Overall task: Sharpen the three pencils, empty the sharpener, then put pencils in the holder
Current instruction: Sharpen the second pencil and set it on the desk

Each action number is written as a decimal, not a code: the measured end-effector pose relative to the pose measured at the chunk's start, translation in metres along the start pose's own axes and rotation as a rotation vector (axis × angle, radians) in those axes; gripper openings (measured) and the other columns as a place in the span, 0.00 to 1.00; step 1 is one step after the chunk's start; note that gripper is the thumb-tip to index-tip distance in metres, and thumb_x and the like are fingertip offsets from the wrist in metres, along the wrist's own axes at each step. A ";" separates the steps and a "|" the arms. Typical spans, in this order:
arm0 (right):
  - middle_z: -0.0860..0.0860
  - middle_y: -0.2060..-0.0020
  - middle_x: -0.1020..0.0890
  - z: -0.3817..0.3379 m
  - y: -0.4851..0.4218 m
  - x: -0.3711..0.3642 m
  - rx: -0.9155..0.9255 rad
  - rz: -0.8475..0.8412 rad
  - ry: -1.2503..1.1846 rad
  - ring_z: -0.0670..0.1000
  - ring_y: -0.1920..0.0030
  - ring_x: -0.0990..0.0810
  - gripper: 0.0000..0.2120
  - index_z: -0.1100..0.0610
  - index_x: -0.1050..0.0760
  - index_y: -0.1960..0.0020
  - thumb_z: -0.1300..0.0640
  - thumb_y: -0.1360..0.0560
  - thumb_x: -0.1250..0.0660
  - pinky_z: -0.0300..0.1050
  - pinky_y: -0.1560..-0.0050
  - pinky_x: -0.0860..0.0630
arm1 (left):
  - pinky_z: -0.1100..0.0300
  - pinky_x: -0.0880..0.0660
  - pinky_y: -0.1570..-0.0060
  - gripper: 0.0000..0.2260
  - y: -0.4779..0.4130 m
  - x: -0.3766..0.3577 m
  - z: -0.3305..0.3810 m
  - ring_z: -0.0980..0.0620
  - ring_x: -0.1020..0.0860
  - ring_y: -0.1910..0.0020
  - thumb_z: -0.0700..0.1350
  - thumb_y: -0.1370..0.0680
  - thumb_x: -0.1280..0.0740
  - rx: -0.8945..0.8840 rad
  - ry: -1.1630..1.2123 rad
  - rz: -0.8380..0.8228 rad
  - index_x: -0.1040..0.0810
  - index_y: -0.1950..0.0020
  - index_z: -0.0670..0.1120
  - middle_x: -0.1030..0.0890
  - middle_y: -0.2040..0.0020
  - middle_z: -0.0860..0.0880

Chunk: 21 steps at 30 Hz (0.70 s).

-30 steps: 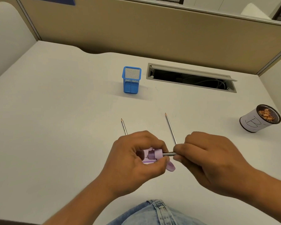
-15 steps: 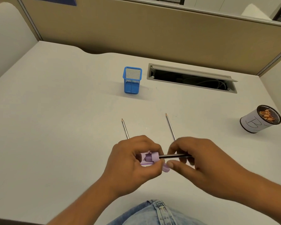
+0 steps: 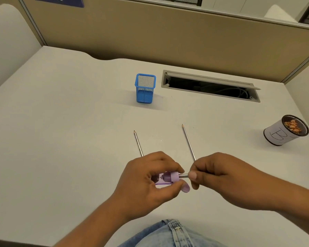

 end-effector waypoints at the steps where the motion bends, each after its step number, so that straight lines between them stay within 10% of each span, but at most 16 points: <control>1: 0.47 0.75 0.32 -0.001 0.001 0.002 0.004 0.019 0.033 0.45 0.73 0.36 0.15 0.47 0.22 0.61 0.44 0.21 0.40 0.40 0.69 0.37 | 0.72 0.34 0.69 0.05 0.000 0.000 -0.001 0.55 0.23 0.64 0.46 0.29 0.24 0.010 0.021 -0.003 0.16 0.55 0.53 0.18 0.59 0.57; 15: 0.46 0.67 0.21 0.033 -0.029 0.003 -0.094 0.301 -0.418 0.44 0.67 0.27 0.12 0.51 0.16 0.57 0.58 0.21 0.38 0.42 0.62 0.30 | 0.66 0.28 0.68 0.17 0.000 0.014 -0.021 0.59 0.27 0.70 0.52 0.39 0.20 0.361 0.289 0.078 0.17 0.53 0.56 0.16 0.59 0.60; 21: 0.42 0.69 0.19 0.070 -0.085 -0.016 -0.227 0.486 -0.251 0.41 0.73 0.25 0.06 0.51 0.17 0.58 0.58 0.26 0.31 0.33 0.72 0.30 | 0.62 0.26 0.66 0.15 -0.002 0.007 -0.029 0.49 0.28 0.67 0.51 0.36 0.22 0.405 0.324 0.072 0.18 0.51 0.58 0.17 0.58 0.55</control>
Point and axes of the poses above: each hand's wrist, its own y-axis away from the middle knuckle, its own x-axis out of the back of the hand, z = x × y, the point moved 1 cm from there along -y, towards the middle knuckle
